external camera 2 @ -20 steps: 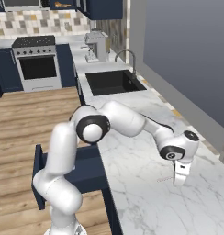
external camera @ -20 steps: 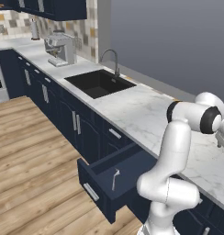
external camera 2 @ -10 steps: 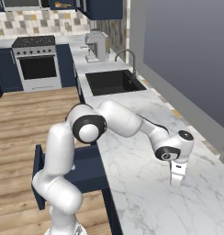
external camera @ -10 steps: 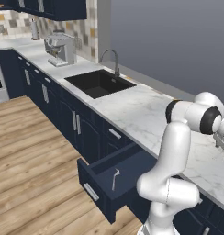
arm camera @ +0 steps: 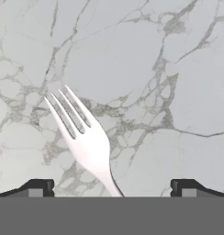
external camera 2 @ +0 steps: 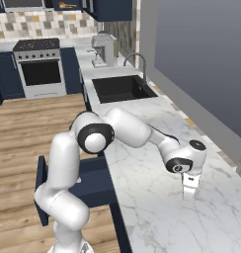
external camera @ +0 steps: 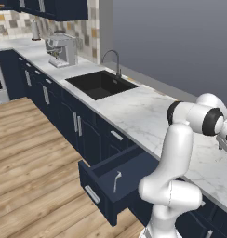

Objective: Organize the utensils by type. Pick up the wooden spoons from the counter and place them in the open cabinet. Then pick up the metallic utensils from the counter and place them in the open drawer.

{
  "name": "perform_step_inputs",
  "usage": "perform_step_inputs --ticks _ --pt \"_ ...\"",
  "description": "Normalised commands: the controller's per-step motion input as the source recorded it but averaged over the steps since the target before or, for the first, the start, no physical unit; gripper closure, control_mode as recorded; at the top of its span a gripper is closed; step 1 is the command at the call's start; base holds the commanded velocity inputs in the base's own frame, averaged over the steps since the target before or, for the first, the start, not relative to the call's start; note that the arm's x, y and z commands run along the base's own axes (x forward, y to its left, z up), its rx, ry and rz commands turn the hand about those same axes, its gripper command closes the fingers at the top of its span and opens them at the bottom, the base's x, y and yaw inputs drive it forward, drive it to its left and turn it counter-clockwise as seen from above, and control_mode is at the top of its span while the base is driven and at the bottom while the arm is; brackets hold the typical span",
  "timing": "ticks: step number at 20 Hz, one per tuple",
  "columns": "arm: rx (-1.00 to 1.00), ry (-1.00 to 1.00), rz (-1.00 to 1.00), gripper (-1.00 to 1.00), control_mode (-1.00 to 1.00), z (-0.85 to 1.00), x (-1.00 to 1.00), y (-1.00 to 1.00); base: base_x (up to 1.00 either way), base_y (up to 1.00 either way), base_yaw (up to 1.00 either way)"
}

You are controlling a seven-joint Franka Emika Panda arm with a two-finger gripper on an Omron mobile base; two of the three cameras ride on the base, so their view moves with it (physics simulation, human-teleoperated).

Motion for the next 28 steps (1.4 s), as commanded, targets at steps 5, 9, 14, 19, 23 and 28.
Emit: perform_step_inputs --ticks 5,9,14,19,23,28 --pt "0.00 0.00 0.00 1.00 -1.00 -0.39 0.00 -0.04 0.00 0.00 0.00" --pt "0.00 0.00 0.00 1.00 -1.00 -0.44 -0.01 -0.09 0.00 0.00 0.00" --pt "0.00 0.00 0.00 1.00 -1.00 -0.44 -0.16 -0.02 0.00 0.00 0.00" --pt "0.00 0.00 0.00 1.00 -1.00 -0.37 -0.35 0.00 0.00 0.00 0.00" --pt "0.00 0.00 0.00 1.00 -1.00 -0.31 -0.53 0.00 0.00 0.00 0.00" --pt "0.00 0.02 0.00 1.00 -1.00 -0.29 -0.36 0.00 0.00 0.00 0.00"
